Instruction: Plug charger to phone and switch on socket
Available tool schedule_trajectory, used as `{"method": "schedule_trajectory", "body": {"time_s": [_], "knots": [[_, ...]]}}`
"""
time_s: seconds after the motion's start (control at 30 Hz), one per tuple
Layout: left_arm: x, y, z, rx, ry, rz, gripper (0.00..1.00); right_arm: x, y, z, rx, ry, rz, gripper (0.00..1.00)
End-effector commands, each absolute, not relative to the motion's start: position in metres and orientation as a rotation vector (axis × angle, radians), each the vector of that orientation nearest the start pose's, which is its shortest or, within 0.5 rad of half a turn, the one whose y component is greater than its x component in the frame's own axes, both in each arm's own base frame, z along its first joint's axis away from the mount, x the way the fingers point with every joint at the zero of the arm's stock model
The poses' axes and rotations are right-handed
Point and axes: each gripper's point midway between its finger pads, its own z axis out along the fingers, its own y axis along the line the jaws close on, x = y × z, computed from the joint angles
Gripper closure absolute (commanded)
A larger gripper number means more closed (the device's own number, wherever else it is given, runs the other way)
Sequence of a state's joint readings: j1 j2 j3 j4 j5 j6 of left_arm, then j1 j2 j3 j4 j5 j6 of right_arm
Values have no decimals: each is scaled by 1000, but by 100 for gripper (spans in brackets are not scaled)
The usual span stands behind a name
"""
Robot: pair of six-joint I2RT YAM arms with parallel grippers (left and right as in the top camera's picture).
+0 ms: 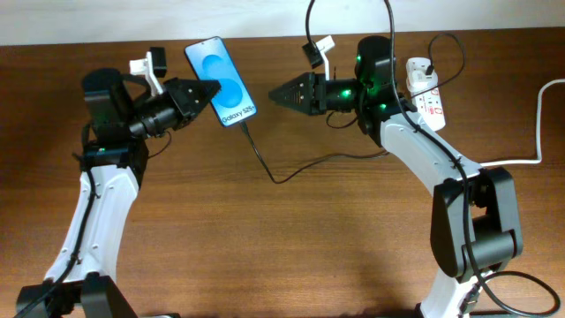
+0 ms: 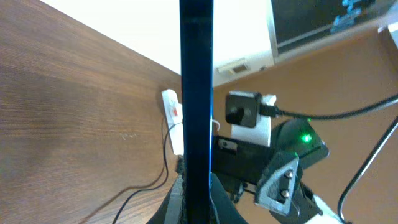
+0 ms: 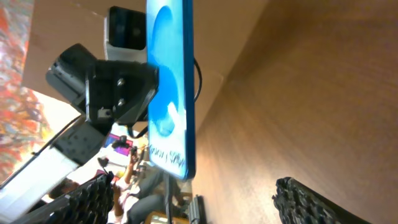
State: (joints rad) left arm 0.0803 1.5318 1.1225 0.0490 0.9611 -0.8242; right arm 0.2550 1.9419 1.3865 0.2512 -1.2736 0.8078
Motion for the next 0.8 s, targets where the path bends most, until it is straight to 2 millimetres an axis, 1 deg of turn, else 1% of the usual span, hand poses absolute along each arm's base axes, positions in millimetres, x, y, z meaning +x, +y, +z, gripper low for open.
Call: {"method": "schedule_trajectory", "body": {"time_s": [0.0,0.07,0.17,0.2,0.27,0.43,0.6,0.77], "knots": [[436,-100,277,-282,2000,-1388,100,398,288,255,-539,2050,1920,23],[438,-97,276,-346,2001,-1391,100,389,300,247,-565,2077,1920,29],[440,-95,275,-376,2000,-1387,100,379,313,246,-603,2080,1929,37],[440,-95,275,-376,2000,-1387,100,377,315,247,-615,2074,1933,45],[441,-94,274,-383,1999,-1379,100,374,318,247,-625,2076,1940,54],[442,-93,274,-391,1996,-1369,100,369,323,248,-650,2074,1958,56],[442,-93,274,-390,1997,-1371,100,368,324,248,-646,2080,1964,67],[442,-101,273,-382,2003,-1365,100,362,330,248,-667,2081,1973,67]]}}
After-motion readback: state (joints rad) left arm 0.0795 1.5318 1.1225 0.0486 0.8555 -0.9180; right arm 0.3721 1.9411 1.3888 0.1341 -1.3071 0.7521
